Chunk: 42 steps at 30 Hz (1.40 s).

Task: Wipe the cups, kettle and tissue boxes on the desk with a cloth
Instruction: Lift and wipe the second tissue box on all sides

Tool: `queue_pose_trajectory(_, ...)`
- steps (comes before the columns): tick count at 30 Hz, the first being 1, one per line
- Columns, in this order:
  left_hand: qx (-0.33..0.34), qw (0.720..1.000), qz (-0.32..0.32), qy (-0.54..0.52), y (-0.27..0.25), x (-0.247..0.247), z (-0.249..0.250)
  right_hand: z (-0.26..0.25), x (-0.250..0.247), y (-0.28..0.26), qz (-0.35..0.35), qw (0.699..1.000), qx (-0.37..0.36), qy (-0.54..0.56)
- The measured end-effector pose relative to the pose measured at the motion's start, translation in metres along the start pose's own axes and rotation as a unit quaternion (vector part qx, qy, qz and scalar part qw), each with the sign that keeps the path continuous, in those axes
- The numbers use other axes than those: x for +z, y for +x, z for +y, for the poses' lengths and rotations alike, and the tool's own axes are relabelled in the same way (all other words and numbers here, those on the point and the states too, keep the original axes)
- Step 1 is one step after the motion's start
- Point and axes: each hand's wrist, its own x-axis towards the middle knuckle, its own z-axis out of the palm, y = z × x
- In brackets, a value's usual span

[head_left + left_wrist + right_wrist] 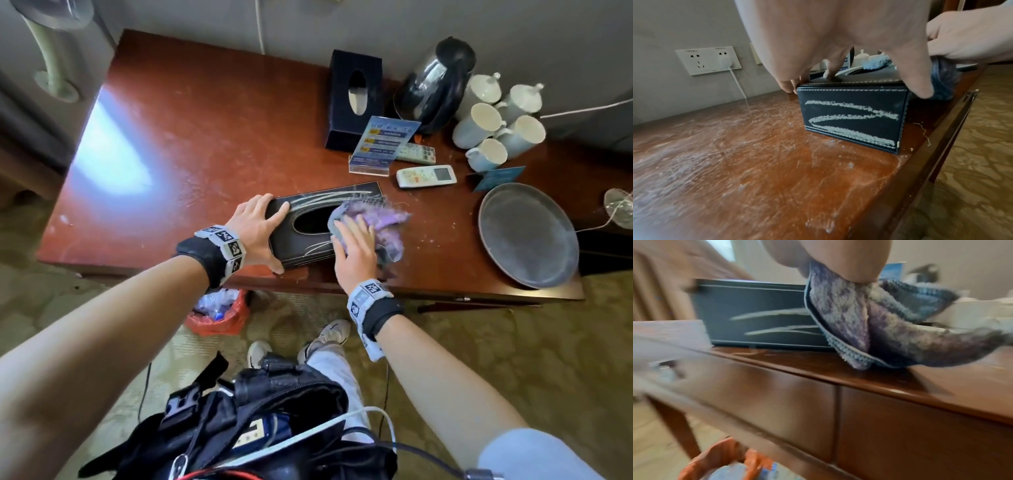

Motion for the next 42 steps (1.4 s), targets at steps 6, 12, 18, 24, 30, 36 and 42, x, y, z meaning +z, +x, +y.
queue_pose_trajectory(6, -0.007, 1.000, 0.007, -0.019, -0.003, 0.002, -0.002, 0.002, -0.005, -0.006, -0.053, 0.991, -0.117, -0.036)
queue_pose_trajectory(12, -0.010, 1.000, 0.001, -0.020, -0.004, -0.002, 0.001, 0.055, -0.032, 0.017, 0.012, 0.999, 0.024, -0.023)
queue_pose_trajectory(18, -0.015, 1.000, 0.001, -0.003, -0.004, -0.003, 0.003, -0.031, 0.010, -0.018, 0.009, 0.998, -0.063, -0.005)
queue_pose_trajectory(24, -0.019, 1.000, -0.005, 0.016, -0.004, -0.004, 0.000, -0.019, -0.002, -0.014, -0.034, 0.991, -0.114, -0.058)
queue_pose_trajectory(30, -0.022, 1.000, -0.005, 0.005, -0.005, -0.002, 0.000, 0.057, -0.040, 0.022, -0.046, 0.994, -0.003, -0.097)
queue_pose_trajectory(36, -0.020, 1.000, -0.003, 0.007, -0.003, 0.000, 0.001, 0.051, -0.047, 0.032, -0.096, 0.990, 0.094, 0.046)
queue_pose_trajectory(42, -0.014, 1.000, 0.001, -0.003, -0.004, 0.001, 0.000, 0.035, -0.022, 0.017, -0.006, 0.998, 0.026, -0.052)
